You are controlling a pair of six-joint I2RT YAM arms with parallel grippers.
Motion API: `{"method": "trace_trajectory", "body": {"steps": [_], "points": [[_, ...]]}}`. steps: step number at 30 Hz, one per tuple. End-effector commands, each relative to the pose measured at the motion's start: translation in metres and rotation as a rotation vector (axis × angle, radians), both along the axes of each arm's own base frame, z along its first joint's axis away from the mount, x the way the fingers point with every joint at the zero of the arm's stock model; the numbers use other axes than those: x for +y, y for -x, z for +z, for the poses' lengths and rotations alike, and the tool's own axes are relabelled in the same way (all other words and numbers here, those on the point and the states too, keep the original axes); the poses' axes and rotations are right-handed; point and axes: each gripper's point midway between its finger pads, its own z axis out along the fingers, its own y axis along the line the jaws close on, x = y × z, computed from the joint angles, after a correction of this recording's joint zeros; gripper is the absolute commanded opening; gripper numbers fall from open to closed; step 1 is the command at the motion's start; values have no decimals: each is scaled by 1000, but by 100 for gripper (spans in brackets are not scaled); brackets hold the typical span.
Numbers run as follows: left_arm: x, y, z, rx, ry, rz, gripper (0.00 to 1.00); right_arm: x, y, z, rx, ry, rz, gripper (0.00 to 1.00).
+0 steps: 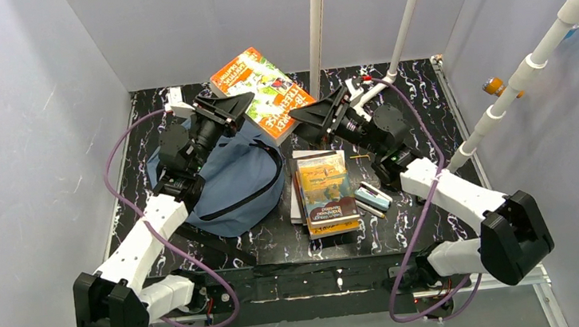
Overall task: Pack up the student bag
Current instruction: Place the book in the student bag.
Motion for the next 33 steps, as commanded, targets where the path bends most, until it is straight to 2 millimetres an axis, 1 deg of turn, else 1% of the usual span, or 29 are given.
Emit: {"method": "trace_trajectory", "body": {"steps": [1, 3, 6, 9, 11, 12, 13, 14, 15, 16, 17, 18, 19, 20, 21, 22, 23, 24, 26, 27, 29, 31, 32, 33], "points": [[13, 3, 35, -104, 88, 54, 0, 1, -7, 55, -116, -139, -64, 90], [13, 3, 34, -105, 86, 53, 0, 6, -6, 57, -115, -151, -58, 87], [11, 1, 29, -93, 93, 47, 0, 14, -4, 57, -116, -166, -41, 78], [9, 1, 24, -83, 106, 34, 0, 19, -8, 53, -106, -164, -40, 60], [7, 1, 20, -76, 104, 19, 0, 22, -11, 50, -82, -164, -49, 52], [5, 3, 18, -77, 95, 8, 0, 24, -12, 48, -64, -157, -48, 46], [3, 4, 14, -79, 79, -4, 0, 25, -14, 50, -60, -154, -48, 36], [1, 7, 11, -86, 60, -20, 0, 28, -16, 45, -42, -132, -52, 20], [-2, 11, 6, -94, 34, -37, 0, 31, -18, 42, -17, -101, -51, 2], [-5, 15, 0, -97, 6, -58, 1, 33, -20, 34, 15, -60, -53, 1], [-7, 19, -11, -83, -33, -79, 12, 33, -21, 26, 35, -24, -61, 1], [-9, 23, -26, -52, -84, -100, 28, 32, -20, 20, 39, 1, -67, 1], [-9, 29, -43, -14, -145, -123, 46, 29, -19, 15, 32, 17, -80, 1], [-8, 34, -63, 34, -216, -132, 61, 25, -17, 11, 23, 33, -96, 1], [-4, 40, -80, 70, -292, -131, 72, 20, -16, 7, 12, 64, -118, 1], [3, 46, -98, 108, -386, -116, 79, 15, -15, -1, 6, 114, -144, 1], [18, 55, -129, 189, -532, -94, 85, 7, -17, -15, -4, 201, -184, 1], [34, 61, -142, 236, -639, -55, 89, 0, -16, -22, -17, 264, -209, 1], [66, 75, -162, 295, -846, -2, 90, -16, -14, -36, -32, 389, -259, 1], [80, 80, -166, 305, -933, 25, 91, -24, -11, -42, -39, 443, -276, 1], [97, 85, -172, 292, -1069, 36, 91, -39, -4, -53, -59, 530, -290, 1], [101, 88, -178, 266, -1166, -12, 90, -52, 1, -67, -54, 619, -309, 1], [101, 87, -181, 255, -1201, -38, 90, -54, 5, -69, -65, 640, -295, 1], [96, 89, -184, 231, -1226, -84, 90, -56, 8, -69, -84, 654, -281, 1]]}}
